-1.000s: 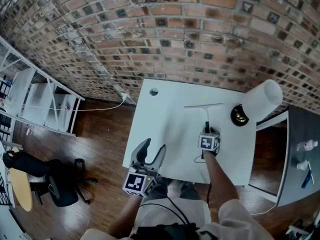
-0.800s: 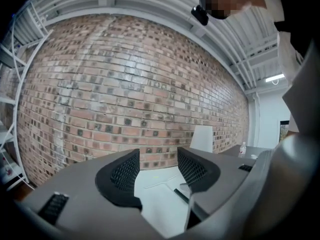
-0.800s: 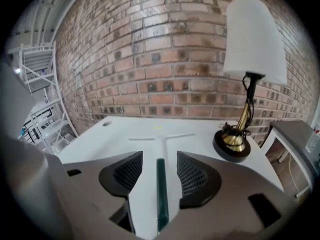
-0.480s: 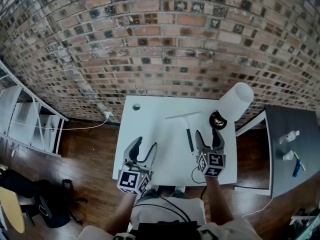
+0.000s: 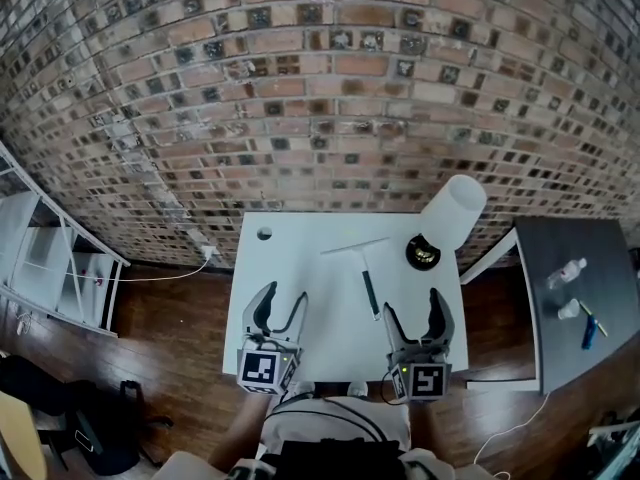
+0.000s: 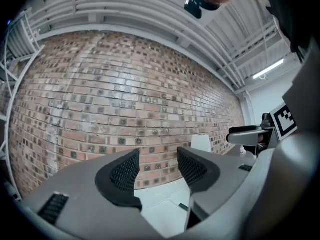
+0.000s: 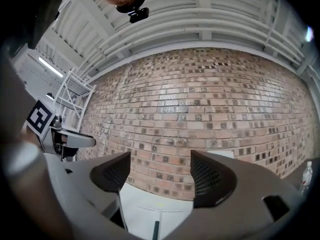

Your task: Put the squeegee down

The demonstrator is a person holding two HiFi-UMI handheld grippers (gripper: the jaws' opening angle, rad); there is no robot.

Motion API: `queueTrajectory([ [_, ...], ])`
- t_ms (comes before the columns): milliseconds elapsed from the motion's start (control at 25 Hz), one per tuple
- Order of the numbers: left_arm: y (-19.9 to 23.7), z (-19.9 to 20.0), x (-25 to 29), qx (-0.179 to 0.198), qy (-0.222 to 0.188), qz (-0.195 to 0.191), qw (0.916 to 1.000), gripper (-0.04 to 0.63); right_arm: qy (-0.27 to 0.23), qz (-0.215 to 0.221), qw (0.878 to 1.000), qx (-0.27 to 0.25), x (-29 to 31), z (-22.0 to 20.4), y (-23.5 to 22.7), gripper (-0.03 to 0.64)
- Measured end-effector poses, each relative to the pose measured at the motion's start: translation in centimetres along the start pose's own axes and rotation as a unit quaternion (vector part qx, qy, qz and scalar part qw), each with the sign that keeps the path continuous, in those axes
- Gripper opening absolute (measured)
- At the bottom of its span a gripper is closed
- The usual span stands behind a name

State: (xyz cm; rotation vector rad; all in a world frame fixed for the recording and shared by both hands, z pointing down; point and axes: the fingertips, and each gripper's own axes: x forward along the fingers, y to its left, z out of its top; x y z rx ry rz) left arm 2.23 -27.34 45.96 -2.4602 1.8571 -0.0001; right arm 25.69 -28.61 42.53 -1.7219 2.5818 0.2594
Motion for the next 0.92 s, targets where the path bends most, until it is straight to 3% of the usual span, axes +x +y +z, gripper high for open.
queueTrajectory([
  [280, -1.5, 1.7, 0.1, -0.016, 0.0, -0.013, 0.9998, 0.235, -0.011, 0.022, 0.999, 0.028, 0.7, 0.7, 1.5, 0.396],
  [440, -1.0, 1.2, -0.6, 0.005, 0.01, -0.01, 0.9999, 0.235, -0.016, 0.036, 0.999, 0.027, 1.0, 0.7, 2.4, 0.395],
  [760, -0.3, 0.9, -1.9, 0.0, 0.014, 0.003, 0.9999, 0.235, -0.007, 0.052, 0.998, 0.041, 1.3, 0.2, 3.4, 0.387],
  [920, -0.7, 2.5, -2.1, -0.029, 0.006, 0.004, 0.9996, 0.235, 0.004, 0.057, 0.997, 0.051, 1.4, -0.4, 3.9, 0.38],
])
